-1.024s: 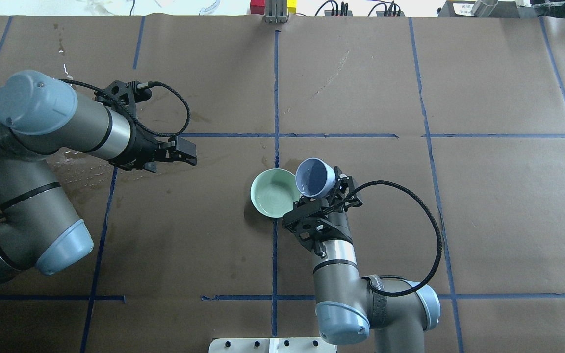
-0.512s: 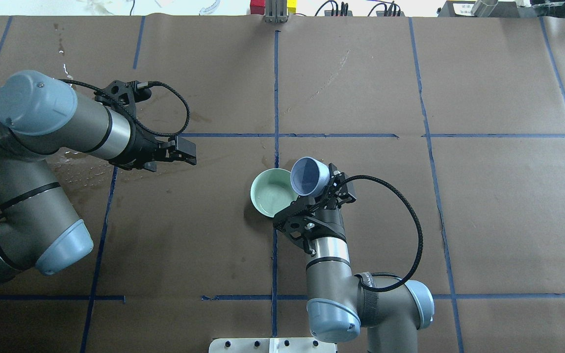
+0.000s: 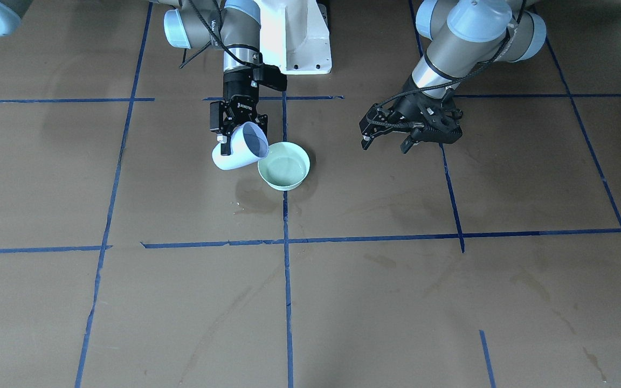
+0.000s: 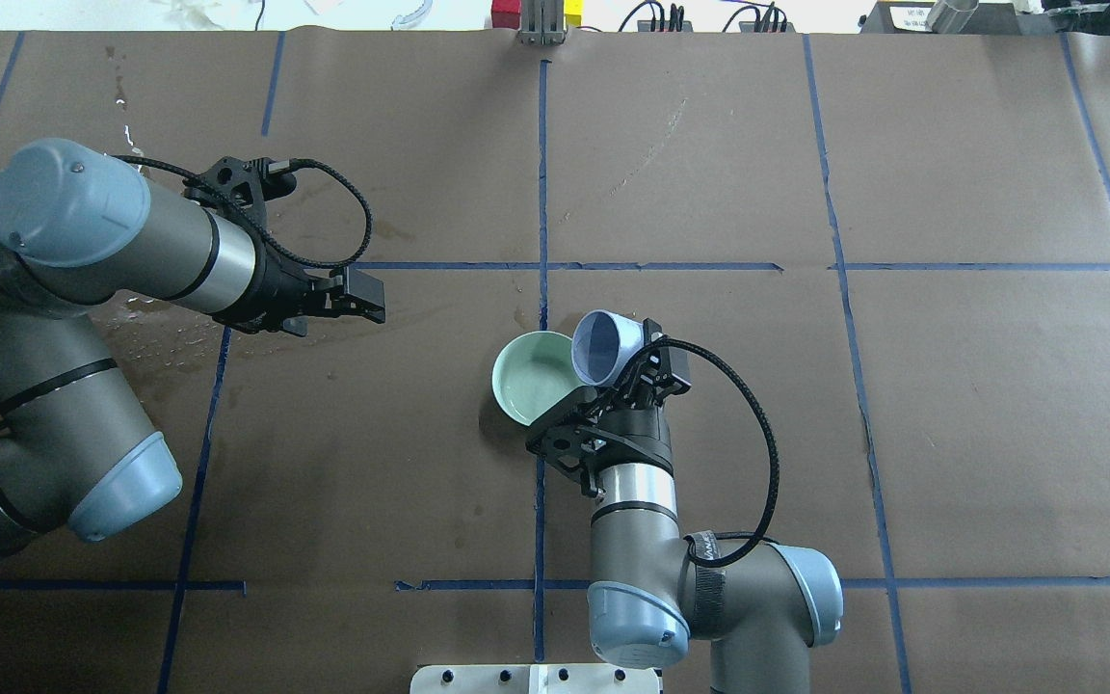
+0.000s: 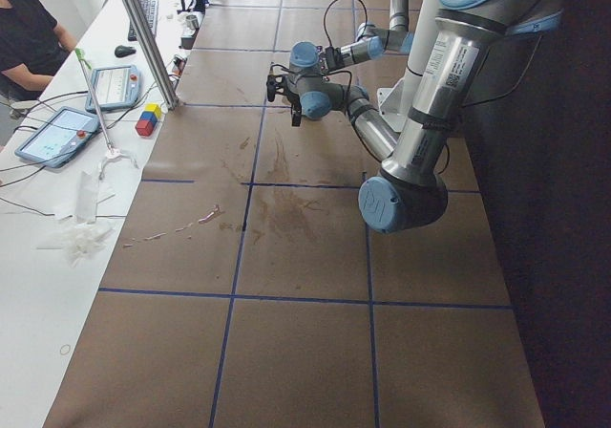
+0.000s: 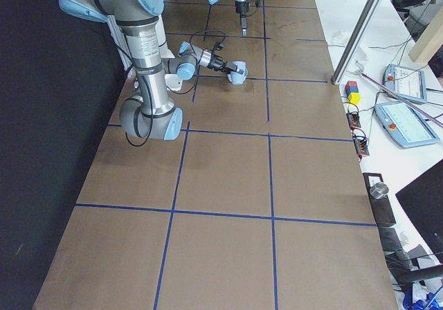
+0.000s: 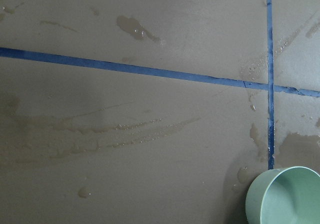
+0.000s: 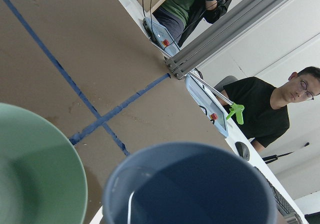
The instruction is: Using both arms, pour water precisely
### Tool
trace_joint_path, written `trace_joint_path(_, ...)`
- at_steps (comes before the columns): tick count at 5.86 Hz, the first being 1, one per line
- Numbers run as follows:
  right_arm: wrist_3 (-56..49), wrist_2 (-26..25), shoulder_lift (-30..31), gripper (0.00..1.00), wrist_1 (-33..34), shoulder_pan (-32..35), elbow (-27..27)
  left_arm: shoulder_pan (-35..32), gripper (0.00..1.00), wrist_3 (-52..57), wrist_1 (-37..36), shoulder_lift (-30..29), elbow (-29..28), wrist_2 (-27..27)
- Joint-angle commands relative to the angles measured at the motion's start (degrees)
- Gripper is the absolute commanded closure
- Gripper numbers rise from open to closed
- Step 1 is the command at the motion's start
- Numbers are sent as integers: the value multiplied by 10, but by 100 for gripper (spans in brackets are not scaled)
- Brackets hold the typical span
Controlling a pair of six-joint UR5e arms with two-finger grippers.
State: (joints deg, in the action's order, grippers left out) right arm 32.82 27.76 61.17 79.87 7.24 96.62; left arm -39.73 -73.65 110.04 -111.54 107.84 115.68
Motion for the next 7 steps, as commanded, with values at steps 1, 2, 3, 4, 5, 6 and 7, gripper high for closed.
trace_joint_path(1,-52,-1,-1,93,7,1,1,0,1,0,0,7,6,0)
trace_joint_path(2,-76,-3,-2,93,7,1,1,1,1,0,0,15,13,0)
trace_joint_path(3,-83,-3,-2,93,15,1,0,1,1,0,0,16,18,0)
trace_joint_path(4,-87,-4,-1,93,19,1,0,1,1,0,0,17,18,0)
trace_joint_path(5,-95,-5,-1,93,19,1,0,1,0,0,0,19,18,0)
trace_joint_path(6,-97,-6,-1,92,19,1,-1,1,1,0,0,19,18,0)
trace_joint_path(7,-97,-9,4,92,19,1,0,1,0,0,0,19,18,0)
